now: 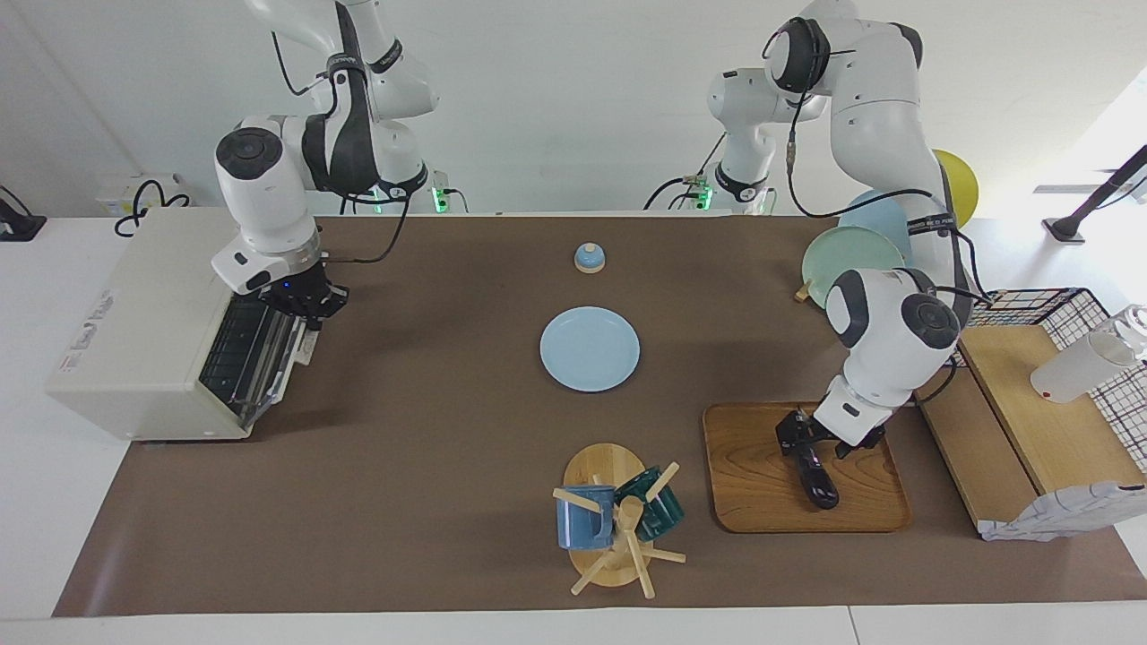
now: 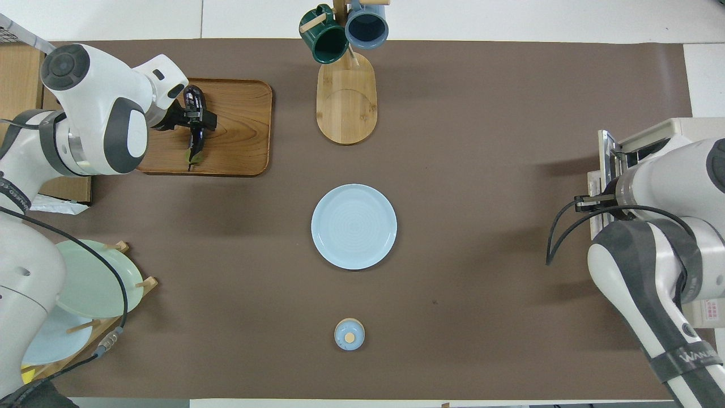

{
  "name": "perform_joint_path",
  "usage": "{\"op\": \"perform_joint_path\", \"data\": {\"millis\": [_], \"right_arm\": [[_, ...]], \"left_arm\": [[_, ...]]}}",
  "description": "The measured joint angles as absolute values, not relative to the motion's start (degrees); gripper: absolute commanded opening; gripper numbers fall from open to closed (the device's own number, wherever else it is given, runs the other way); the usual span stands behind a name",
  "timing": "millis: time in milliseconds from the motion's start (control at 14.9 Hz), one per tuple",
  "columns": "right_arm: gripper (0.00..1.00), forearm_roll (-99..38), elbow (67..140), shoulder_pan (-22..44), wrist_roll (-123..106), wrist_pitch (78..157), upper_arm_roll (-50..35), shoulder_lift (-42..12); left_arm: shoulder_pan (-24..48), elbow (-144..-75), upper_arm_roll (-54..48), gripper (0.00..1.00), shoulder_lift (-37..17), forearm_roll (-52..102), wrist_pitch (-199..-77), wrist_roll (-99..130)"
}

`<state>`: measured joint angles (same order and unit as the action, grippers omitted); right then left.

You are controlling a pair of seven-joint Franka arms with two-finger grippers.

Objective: Put eggplant into oven
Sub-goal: 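Open the oven with the right gripper while the left gripper grasps eggplant, then lift the eggplant with the left gripper while the right gripper approaches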

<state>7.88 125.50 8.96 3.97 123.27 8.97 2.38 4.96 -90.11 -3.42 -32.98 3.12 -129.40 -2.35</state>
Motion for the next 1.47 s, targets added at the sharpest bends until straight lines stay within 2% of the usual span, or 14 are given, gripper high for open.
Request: {"op": "perform_joint_path", "data": {"millis": [134, 335, 669, 736, 870, 1272, 1472], "right_arm": [[0.0, 5.4, 127.0, 9.1, 4.0, 126.7, 8.8, 0.9], [0.0, 5.1, 129.1, 9.8, 4.4, 131.1, 8.7, -0.2], [0.0, 4.6, 132.2, 10.2, 4.5, 136.9, 8.7, -0.6], [0.0, 4.6, 132.5, 10.2, 4.5, 137.4, 8.7, -0.8], [0.0, 4.5, 133.0, 10.2, 4.7, 138.8, 8.6, -1.5], [0.0, 4.5, 134.1, 10.4, 5.4, 143.9, 8.4, -5.6], [0.0, 4.6, 134.1, 10.5, 8.4, 144.2, 8.4, -5.7]], "left_arm": [[5.1, -90.1, -3.4, 1.0, -33.0, 3.1, -129.7, -2.7], [5.1, -90.3, -3.4, 0.74, -33.0, 3.1, -129.7, -3.6], [5.1, -90.5, -3.4, 0.43, -33.1, 3.1, -130.1, -3.8], [5.1, -90.5, -3.4, 0.34, -33.1, 3.1, -130.2, -3.8], [5.1, -90.4, -3.4, 0.0, -33.1, 3.1, -130.3, -3.8], [5.2, -88.1, -3.4, 0.0, -32.9, 7.5, -127.2, -3.7], [6.3, -86.0, -3.6, 0.0, -28.7, 9.0, -119.9, 0.4]]}}
